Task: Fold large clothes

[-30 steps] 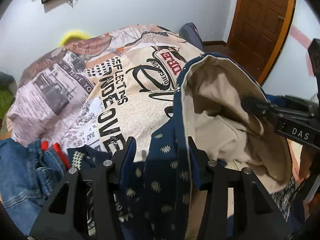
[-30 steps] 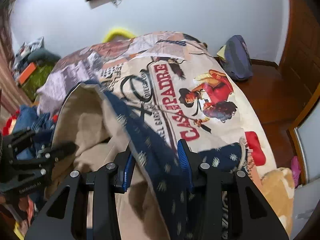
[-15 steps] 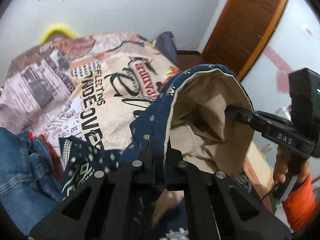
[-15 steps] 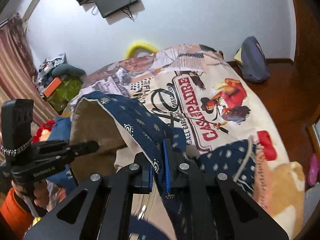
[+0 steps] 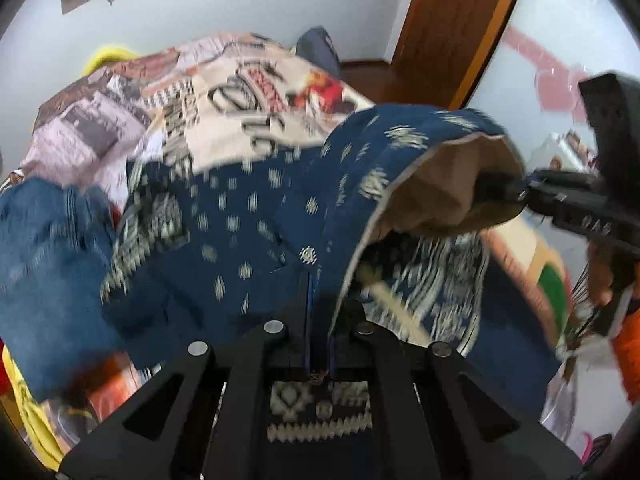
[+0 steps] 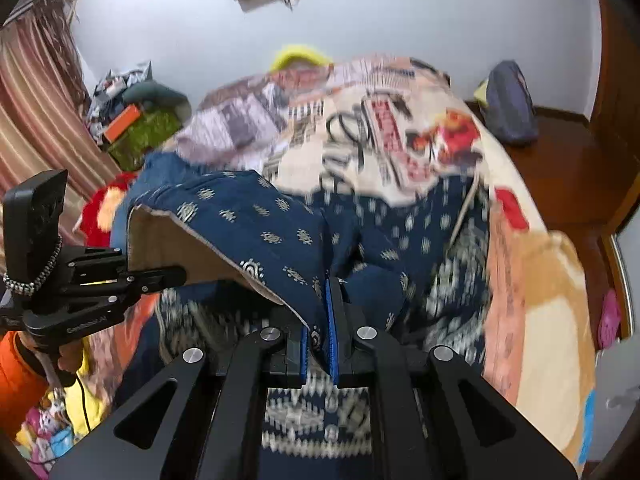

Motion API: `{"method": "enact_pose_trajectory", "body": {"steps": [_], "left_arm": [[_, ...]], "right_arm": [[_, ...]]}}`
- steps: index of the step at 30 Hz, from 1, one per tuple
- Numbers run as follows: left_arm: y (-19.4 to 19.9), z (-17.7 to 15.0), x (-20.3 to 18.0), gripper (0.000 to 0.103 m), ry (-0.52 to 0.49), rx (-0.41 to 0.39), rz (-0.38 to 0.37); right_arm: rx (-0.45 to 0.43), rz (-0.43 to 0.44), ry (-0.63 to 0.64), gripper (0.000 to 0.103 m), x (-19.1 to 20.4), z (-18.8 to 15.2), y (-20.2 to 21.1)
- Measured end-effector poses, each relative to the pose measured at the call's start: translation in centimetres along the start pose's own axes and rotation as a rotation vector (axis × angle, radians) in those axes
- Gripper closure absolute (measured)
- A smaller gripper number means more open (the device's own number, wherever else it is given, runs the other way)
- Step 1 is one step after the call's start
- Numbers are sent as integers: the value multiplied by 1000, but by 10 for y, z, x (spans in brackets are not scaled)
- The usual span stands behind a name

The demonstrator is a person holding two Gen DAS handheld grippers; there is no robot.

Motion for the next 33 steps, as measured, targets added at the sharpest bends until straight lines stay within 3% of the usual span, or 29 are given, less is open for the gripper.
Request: {"method": "enact_pose_trajectory", "body": {"steps": [7, 12, 16, 19, 20, 27, 31, 33], "left_arm": [[-14, -53, -7, 95, -18, 61, 35], [-12, -73, -8, 83, -20, 78, 48], [-1, -81, -12, 67, -48, 66, 45], [11, -84, -14, 49, -69, 58, 76], [15, -85, -14, 47, -71, 48, 86], [47, -72, 10, 45, -48, -22, 148], [56, -57, 36, 42, 9, -60, 195], [60, -51, 47, 42, 36, -73, 213]], "right_arm": [[80, -37, 6, 96, -3, -47, -8], [111, -87, 29, 96, -6, -71, -17], [133, -123, 50, 96, -9, -86, -24], [159, -130, 62, 94, -7, -91, -23], [167, -138, 62, 93, -7, -92, -21], [162, -118, 22, 89, -13, -81, 3], [171, -105, -5, 82, -18, -76, 13], [183, -113, -13, 74, -22, -76, 16]]}}
Point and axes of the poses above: each gripper's, at about its wrist camera, not at the fingertips, and y roughly against the way its jaws point, x to its left, z to its top, the point moved 1 cm from there along -y, roughly the way its jaws point, and after that the axes turned 6 degrees about -x, right-handed, at the moved point
